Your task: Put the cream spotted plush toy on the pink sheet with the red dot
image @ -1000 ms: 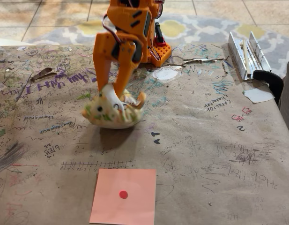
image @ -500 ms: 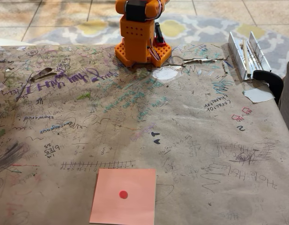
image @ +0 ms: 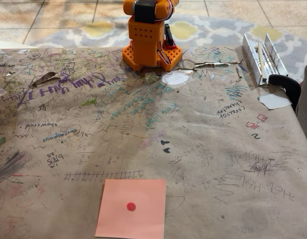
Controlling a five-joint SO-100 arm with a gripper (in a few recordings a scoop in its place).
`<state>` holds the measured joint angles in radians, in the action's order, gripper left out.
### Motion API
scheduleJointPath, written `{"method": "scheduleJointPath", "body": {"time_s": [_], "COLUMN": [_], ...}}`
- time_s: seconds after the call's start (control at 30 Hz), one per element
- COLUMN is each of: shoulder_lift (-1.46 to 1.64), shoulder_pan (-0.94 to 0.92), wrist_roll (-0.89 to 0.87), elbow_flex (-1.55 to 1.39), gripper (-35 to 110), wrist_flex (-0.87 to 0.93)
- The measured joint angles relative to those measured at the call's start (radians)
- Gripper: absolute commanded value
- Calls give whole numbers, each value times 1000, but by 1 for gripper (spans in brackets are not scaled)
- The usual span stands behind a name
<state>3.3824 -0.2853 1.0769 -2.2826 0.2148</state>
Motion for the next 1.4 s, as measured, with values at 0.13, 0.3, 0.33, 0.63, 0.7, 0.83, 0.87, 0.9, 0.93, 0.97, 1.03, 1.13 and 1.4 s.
{"method": "scheduleJointPath", "body": {"time_s": [0.13,0.3,0.33,0.63,0.7,0.83,0.87,0.9,0.93,0.97,1.03,1.13,1.4], "shoulder_lift": [-2,-26,-18,-14,-15,-17,-17,-17,-17,-17,-17,-17,-23], "shoulder_pan": [12,35,35,29,20,12,9,9,9,9,9,9,31], "wrist_roll": [132,273,272,272,272,272,272,272,272,272,272,267,-95], "elbow_flex": [-385,-808,-818,-825,-825,-825,-825,-825,-825,-825,-825,-825,-825], "gripper": [32,32,32,32,31,31,31,31,31,31,31,26,0], "wrist_flex": [-290,-364,-333,-428,-425,-422,-422,-422,-422,-422,-422,-410,-158]}}
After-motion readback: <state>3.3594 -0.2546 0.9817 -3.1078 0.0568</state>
